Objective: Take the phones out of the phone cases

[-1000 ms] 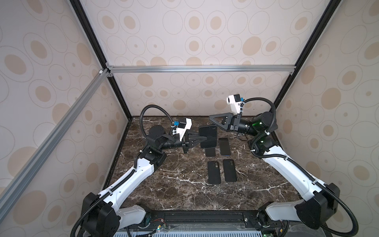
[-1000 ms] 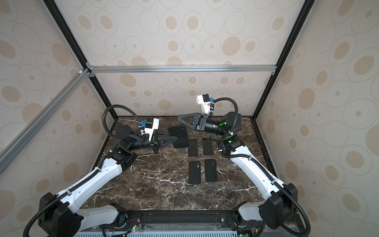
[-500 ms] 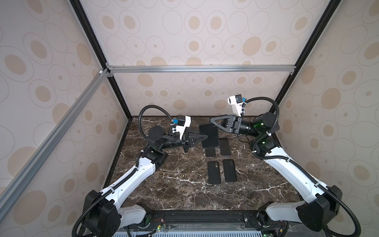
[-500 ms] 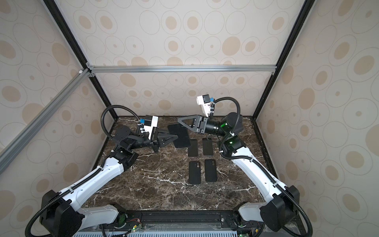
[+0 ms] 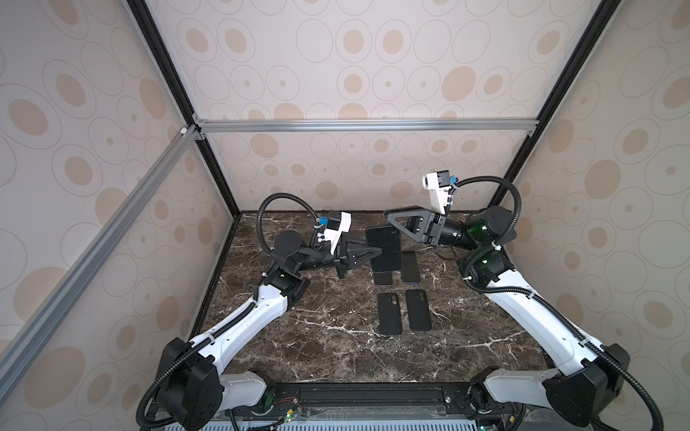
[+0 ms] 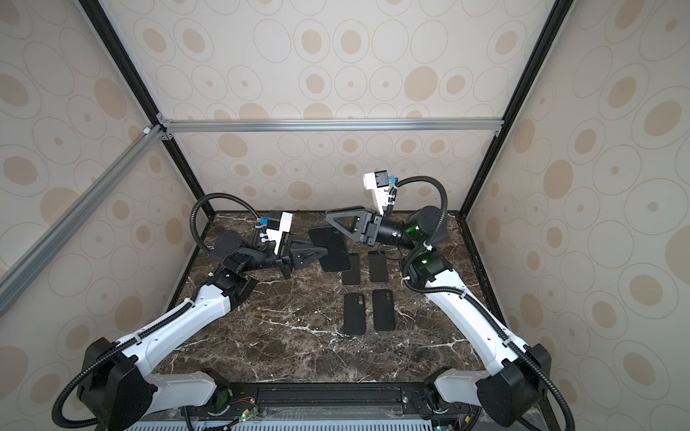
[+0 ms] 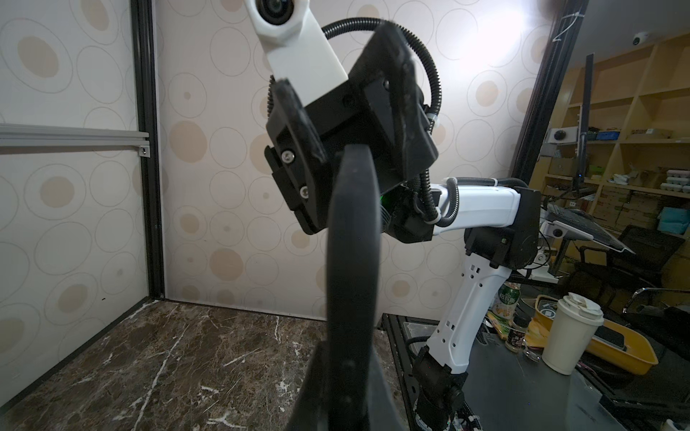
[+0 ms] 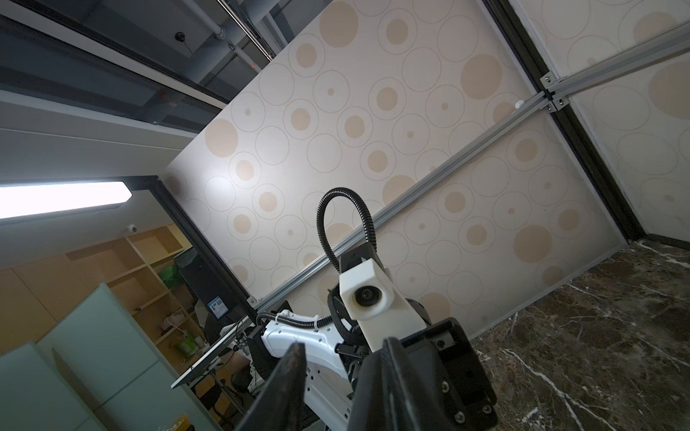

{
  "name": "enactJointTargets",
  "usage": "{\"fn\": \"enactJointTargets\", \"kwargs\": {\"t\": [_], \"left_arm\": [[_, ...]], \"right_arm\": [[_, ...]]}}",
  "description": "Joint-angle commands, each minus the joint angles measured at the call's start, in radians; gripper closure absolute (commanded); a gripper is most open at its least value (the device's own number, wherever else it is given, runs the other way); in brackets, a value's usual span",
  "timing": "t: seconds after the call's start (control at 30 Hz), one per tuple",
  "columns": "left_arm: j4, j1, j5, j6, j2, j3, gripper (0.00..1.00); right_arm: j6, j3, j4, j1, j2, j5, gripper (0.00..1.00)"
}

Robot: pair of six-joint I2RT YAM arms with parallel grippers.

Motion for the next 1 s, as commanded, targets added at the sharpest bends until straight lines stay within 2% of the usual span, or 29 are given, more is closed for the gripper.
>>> {"fn": "enactJointTargets", "kwargs": {"t": [0.0,0.13,0.33,0.67,0.83,0.97], "left_arm": [[0.035,-0.005,-0.029,-0.022,0.009,0.015,1.00],[0.032,-0.005,-0.027,-0.023,0.018,0.020,1.00],[0.057,-0.006,-0.019,-0.050,0.032,0.033,1.00],[0.081,-0.006,-0.025,-0.062,0.021,0.039,1.00],[0.113,-0.007,-0.024,-0.082,0.016,0.048,1.00],[0.110,-0.006,-0.033,-0.070,0.009,0.050,1.00]], "right_arm": [[0.006,0.037,0.048,0.023,0.003,-0.030,0.68],[-0.003,0.041,0.038,0.026,0.005,-0.031,0.75],[-0.059,0.042,-0.037,0.029,0.001,-0.030,0.81],[-0.044,0.030,-0.056,0.029,0.015,-0.023,1.00],[-0.066,0.011,-0.149,0.029,0.009,-0.001,1.00],[-0.021,-0.019,-0.072,0.028,0.006,-0.015,1.00]]}}
